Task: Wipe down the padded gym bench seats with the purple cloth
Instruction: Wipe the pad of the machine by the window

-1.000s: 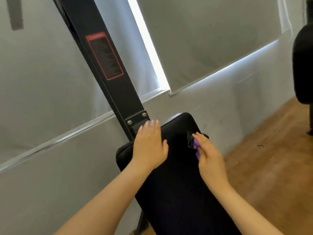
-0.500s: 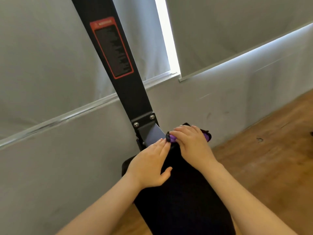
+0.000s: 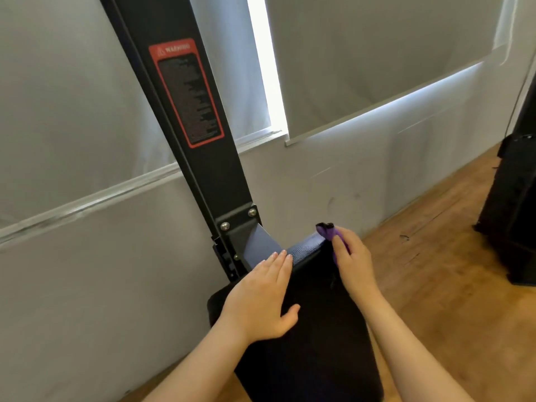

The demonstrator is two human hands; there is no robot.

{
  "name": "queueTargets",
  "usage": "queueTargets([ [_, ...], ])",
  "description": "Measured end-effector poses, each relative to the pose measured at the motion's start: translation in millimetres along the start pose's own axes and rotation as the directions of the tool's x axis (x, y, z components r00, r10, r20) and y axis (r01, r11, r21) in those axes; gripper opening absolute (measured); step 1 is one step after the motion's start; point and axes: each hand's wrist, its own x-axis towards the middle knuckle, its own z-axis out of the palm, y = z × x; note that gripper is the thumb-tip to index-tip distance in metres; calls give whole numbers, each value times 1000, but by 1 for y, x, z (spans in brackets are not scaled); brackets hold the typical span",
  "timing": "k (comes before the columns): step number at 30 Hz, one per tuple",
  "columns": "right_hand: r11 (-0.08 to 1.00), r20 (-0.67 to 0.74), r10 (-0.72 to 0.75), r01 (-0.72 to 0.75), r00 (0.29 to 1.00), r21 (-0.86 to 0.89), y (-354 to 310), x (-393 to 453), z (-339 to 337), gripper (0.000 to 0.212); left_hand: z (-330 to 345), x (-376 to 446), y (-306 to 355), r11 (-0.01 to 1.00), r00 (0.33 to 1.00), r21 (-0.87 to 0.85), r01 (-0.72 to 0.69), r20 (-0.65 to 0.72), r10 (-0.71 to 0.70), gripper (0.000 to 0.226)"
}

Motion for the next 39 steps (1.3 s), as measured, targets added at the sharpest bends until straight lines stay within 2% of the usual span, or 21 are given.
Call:
queueTargets([
  [3, 968, 23, 161, -163, 987, 192, -6, 4, -6, 22, -2, 1, 1, 1000, 1000, 6, -11, -3, 11, 82],
  [7, 993, 55, 87, -91, 995, 72, 1, -7, -5, 20, -1, 2, 0, 1000, 1000, -3, -15, -4, 15, 83],
  [12, 973, -13, 103, -98, 995, 208, 5, -10, -3, 23, -4, 1, 1, 999, 1000, -39, 1, 7, 0, 82],
  [16, 937, -37, 174, -154, 984, 314, 23, -13, -5, 22, -4, 3, 3, 998, 998, -34, 51, 28, -50, 80],
  [19, 887, 14, 252, -236, 968, 397, 34, -20, -13, 24, -8, 4, 7, 995, 993, -5, 104, 61, -104, 78],
  [24, 837, 97, 362, -369, 927, 404, 42, -16, -23, 23, -17, 12, 20, 978, 978, -26, 206, 32, -206, 74],
  [27, 870, 148, 286, -322, 947, 374, 21, 11, -30, 47, -22, 39, 35, 988, 988, -15, 156, 12, -155, 65],
  [30, 950, 259, 123, -190, 958, 249, 11, 23, -27, 42, -17, 66, 44, 996, 996, -2, 88, 36, -88, 68],
  [32, 977, 273, 19, -75, 962, 199, 20, 15, -27, 39, -9, 74, 42, 995, 994, 32, 91, 50, -93, 68],
  [34, 966, 264, 18, -86, 964, 246, 38, 2, -29, 41, -4, 75, 41, 994, 995, 60, 88, 38, -90, 66],
  [37, 944, 241, 149, -210, 959, 255, 69, -21, -33, 44, -3, 73, 41, 992, 991, 75, 97, 88, -104, 66],
  [39, 944, 242, 187, -242, 952, 224, 84, -35, -37, 44, -3, 73, 41, 989, 987, 82, 122, 92, -129, 66],
])
